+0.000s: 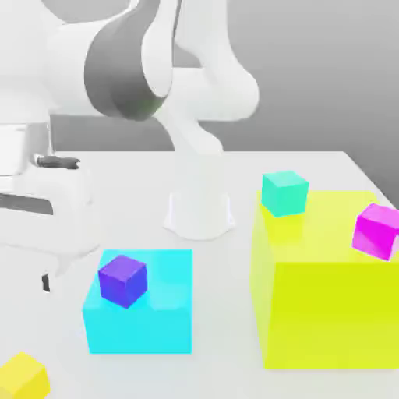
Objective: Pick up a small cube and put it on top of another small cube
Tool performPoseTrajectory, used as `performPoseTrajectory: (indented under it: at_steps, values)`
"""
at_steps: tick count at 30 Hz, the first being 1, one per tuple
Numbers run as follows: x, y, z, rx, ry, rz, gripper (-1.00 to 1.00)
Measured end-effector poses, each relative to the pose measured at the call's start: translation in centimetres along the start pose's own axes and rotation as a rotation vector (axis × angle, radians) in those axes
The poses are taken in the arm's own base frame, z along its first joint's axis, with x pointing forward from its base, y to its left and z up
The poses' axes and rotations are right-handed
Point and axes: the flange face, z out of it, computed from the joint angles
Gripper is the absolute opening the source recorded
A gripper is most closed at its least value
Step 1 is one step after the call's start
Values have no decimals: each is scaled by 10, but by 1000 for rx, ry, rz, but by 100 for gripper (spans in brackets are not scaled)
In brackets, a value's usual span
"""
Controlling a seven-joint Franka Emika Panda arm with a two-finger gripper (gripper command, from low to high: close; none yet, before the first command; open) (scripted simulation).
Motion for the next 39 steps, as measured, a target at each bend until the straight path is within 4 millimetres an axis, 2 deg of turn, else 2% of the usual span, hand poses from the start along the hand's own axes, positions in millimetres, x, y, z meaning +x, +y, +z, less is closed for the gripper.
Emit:
performPoseTrajectory:
  at_steps: [6, 10, 11, 17, 19, 22, 23, 29, 32, 35, 39]
  values:
    - [28, 52, 98, -136, -40, 94, 0]
    - [29, 67, 159, -155, -45, 106, 0]
    - [29, 70, 169, -155, -45, 106, -100]
    - [28, 71, 173, -155, -46, 107, -100]
    - [30, 68, 158, -155, -45, 106, -100]
    - [30, 61, 118, -154, -47, 103, -100]
    - [22, 53, 106, -149, -56, 72, -100]
    - [-62, -1, 38, -106, -127, -216, -100]
    - [-116, -22, 6, -89, -158, -391, -100]
    - [-167, -32, -27, -75, -182, -557, -100]
    - [-218, -27, -68, -63, -201, -747, -100]
